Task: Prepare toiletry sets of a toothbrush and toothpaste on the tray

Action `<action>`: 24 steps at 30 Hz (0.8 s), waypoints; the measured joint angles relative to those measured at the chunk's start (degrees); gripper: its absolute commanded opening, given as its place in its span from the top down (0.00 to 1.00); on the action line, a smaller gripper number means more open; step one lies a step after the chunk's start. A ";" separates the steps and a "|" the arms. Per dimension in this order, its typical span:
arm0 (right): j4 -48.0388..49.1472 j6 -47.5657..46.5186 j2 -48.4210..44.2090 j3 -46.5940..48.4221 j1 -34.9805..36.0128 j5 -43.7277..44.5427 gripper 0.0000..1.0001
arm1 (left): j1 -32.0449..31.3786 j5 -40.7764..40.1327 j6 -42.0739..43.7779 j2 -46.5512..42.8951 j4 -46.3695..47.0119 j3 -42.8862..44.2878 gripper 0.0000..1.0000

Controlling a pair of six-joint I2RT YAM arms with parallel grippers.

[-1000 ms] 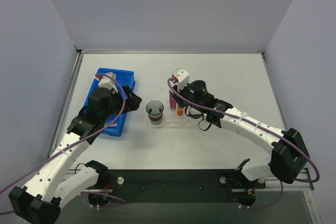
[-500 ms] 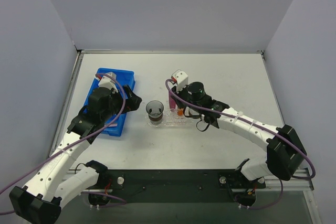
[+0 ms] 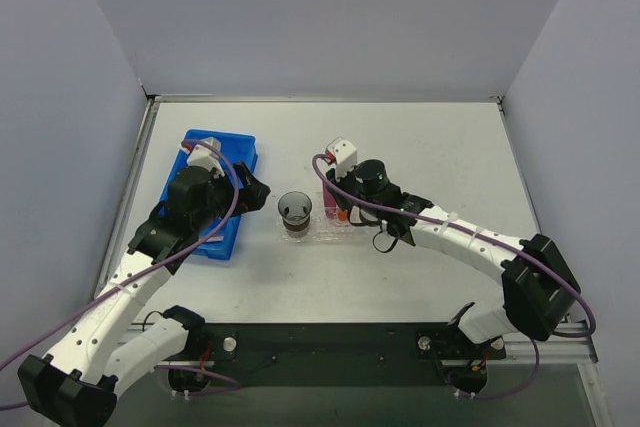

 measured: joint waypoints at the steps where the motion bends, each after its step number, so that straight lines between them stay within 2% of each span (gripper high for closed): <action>1: 0.11 0.00 0.20 -0.02 0.00 0.09 0.93 | 0.00 0.04 -0.04 0.00 0.00 0.00 0.03; 13: 1.38 -0.02 0.37 -0.02 -0.02 0.31 0.73 | 0.28 0.85 -0.24 0.20 0.02 0.00 0.03; 17: 1.29 0.00 0.37 0.00 -0.02 0.31 0.58 | 0.37 0.92 -0.24 0.20 0.02 0.00 0.02; 24: -0.17 0.04 0.28 1.60 -0.02 -0.20 0.52 | 0.37 0.28 -0.63 0.20 -0.66 0.00 0.04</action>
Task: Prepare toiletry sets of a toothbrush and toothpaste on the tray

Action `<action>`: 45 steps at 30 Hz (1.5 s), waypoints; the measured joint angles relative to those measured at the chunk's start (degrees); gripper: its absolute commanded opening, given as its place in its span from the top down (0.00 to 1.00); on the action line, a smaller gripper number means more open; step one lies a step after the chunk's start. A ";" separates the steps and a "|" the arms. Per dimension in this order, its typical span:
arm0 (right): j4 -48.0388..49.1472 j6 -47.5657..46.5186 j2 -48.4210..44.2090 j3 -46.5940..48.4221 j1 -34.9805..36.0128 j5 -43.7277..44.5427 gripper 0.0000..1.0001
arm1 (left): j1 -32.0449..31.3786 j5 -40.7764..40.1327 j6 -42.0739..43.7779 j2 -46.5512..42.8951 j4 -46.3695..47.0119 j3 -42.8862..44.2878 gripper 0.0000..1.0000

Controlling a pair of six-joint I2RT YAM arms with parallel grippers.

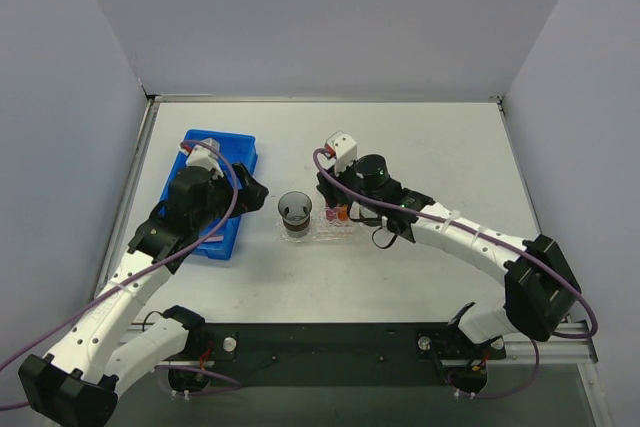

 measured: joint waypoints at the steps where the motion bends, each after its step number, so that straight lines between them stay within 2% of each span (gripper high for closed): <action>1: -0.28 0.17 -0.11 0.55 0.00 -0.13 0.52 | 0.02 -0.61 -0.11 0.00 -0.39 0.00 0.05; 4: -1.53 0.68 -0.42 2.78 0.00 -0.28 0.50 | 0.11 -3.21 -0.92 0.00 -2.36 0.00 0.07; 6: -2.69 1.33 -0.63 4.98 0.00 -0.52 0.49 | 0.11 -6.23 -2.08 0.00 -4.68 0.00 0.13; 8: -3.50 1.79 -1.05 7.13 -0.02 -0.57 0.50 | 0.11 -9.70 -3.69 0.00 -7.56 0.04 0.15; 14: -5.46 4.63 -4.31 10.03 -1.40 -0.52 0.60 | 0.44 -23.23 -13.51 0.02 -20.46 0.15 0.29; 20: -7.13 7.96 -8.07 10.05 -5.57 -0.52 0.63 | 2.64 -29.66 -22.43 1.18 -25.68 0.15 0.52; 22: -7.78 9.03 -9.51 9.99 -7.06 -0.50 0.63 | 4.42 -30.53 -24.06 2.14 -25.92 0.15 0.56; 32: -8.55 11.50 -16.00 7.61 -10.21 0.00 0.63 | 14.16 -29.14 -28.55 15.61 -26.82 2.10 0.56; 45: -9.27 11.85 -16.61 6.82 -12.81 0.15 0.64 | 18.64 -24.13 -31.36 24.26 -23.93 2.10 0.56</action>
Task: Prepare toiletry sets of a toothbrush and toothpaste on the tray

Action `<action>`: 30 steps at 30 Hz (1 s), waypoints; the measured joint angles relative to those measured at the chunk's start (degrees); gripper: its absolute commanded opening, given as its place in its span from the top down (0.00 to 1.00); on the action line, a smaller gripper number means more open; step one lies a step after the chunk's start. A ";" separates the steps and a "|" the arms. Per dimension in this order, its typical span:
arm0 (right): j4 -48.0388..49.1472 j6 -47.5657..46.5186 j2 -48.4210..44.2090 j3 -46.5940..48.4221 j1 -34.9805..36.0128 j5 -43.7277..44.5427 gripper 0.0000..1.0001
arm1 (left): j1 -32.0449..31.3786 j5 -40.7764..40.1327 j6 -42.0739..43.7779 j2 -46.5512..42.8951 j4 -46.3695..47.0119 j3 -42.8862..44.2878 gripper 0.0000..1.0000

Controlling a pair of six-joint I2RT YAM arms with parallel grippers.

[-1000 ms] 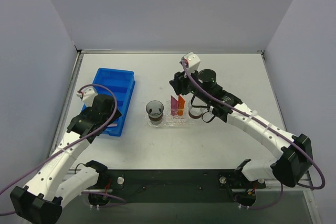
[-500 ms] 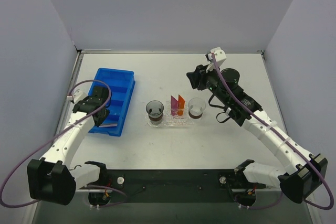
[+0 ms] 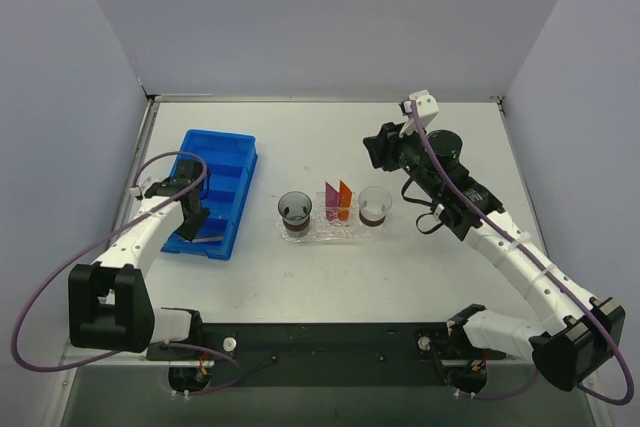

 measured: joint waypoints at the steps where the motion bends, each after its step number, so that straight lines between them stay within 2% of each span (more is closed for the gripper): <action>1: 0.02 0.00 0.00 0.00 -0.04 0.00 0.64 | 0.37 0.39 -0.09 0.74 0.26 0.00 0.56; 12: 0.02 0.35 0.76 0.00 -2.45 -0.13 0.64 | 3.13 4.07 -0.83 4.33 6.14 -2.19 0.56; 22: 0.11 1.49 0.76 -0.02 -3.43 -0.33 0.64 | 3.26 5.07 -1.16 6.88 11.43 -5.44 0.50; 27: 0.11 1.70 0.76 -0.04 -3.74 -0.68 0.64 | 3.41 4.68 -1.22 7.19 13.07 -6.05 0.63; 28: 0.11 1.70 0.76 -0.04 -3.74 -0.68 0.64 | 3.43 4.57 -1.09 7.26 13.33 -6.23 0.70; 30: 0.09 1.70 0.76 -0.07 -3.74 -0.70 0.64 | 3.43 4.28 -0.96 7.23 13.27 -6.34 0.75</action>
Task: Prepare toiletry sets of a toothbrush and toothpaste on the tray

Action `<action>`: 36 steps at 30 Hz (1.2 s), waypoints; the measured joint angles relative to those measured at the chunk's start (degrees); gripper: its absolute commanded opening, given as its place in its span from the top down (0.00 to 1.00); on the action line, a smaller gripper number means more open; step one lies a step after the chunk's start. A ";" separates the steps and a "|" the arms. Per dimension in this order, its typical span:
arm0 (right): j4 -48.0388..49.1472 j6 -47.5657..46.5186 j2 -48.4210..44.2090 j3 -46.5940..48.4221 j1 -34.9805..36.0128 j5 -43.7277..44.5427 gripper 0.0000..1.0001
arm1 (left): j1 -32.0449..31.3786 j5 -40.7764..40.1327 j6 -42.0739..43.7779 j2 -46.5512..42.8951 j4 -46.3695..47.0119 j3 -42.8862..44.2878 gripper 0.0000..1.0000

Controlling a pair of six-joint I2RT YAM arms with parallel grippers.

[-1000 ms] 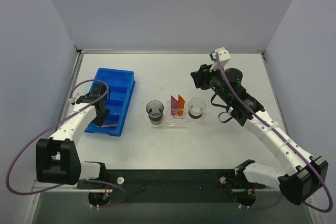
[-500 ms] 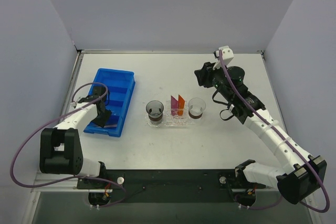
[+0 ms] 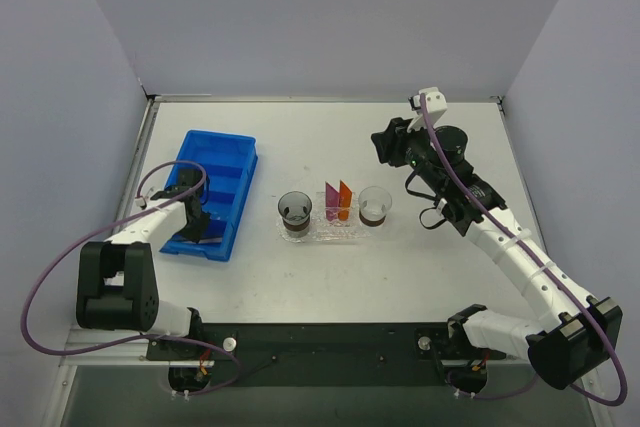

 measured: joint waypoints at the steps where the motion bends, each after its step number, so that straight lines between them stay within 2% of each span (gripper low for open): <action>1: 0.00 0.00 0.00 0.00 -0.02 0.00 0.64 | 0.02 -0.20 0.15 0.00 -0.09 -0.11 0.81; 3: 0.00 0.02 0.00 -0.04 -0.04 0.00 0.64 | 0.04 -0.48 0.20 -0.20 -0.20 -0.17 0.87; 4: 0.00 0.02 -0.02 -0.04 -0.04 0.00 0.64 | 0.04 -0.63 0.24 -0.39 -0.35 -0.22 0.96; 5: 0.00 0.04 -0.02 -0.04 -0.04 0.00 0.64 | 0.04 -0.70 0.28 -0.66 -0.59 -0.22 1.00; 9: 0.04 0.15 -0.22 -0.35 -0.04 0.02 0.63 | 0.04 -0.92 0.24 -2.91 -2.19 -0.22 1.00; 18: 0.00 1.01 -0.61 -1.51 -0.04 0.00 0.64 | 0.04 -3.76 0.02 -14.62 -9.27 3.67 1.00; 22: -0.02 1.29 -0.61 -1.62 -0.15 0.00 0.63 | 0.07 -4.04 -0.50 -16.09 -10.93 3.65 1.00; 27: -0.04 1.44 -1.11 -1.70 -0.31 0.02 0.62 | 0.04 -3.85 -1.79 -14.51 -11.58 3.41 0.86; 30: -0.26 1.40 -1.97 -1.81 -0.35 0.24 0.61 | 0.07 -3.98 -3.39 -12.17 -12.48 3.41 0.81; 36: -1.66 0.50 -4.72 -1.81 -2.51 2.95 0.57 | 0.07 -4.90 -6.99 -8.90 -14.97 4.26 0.78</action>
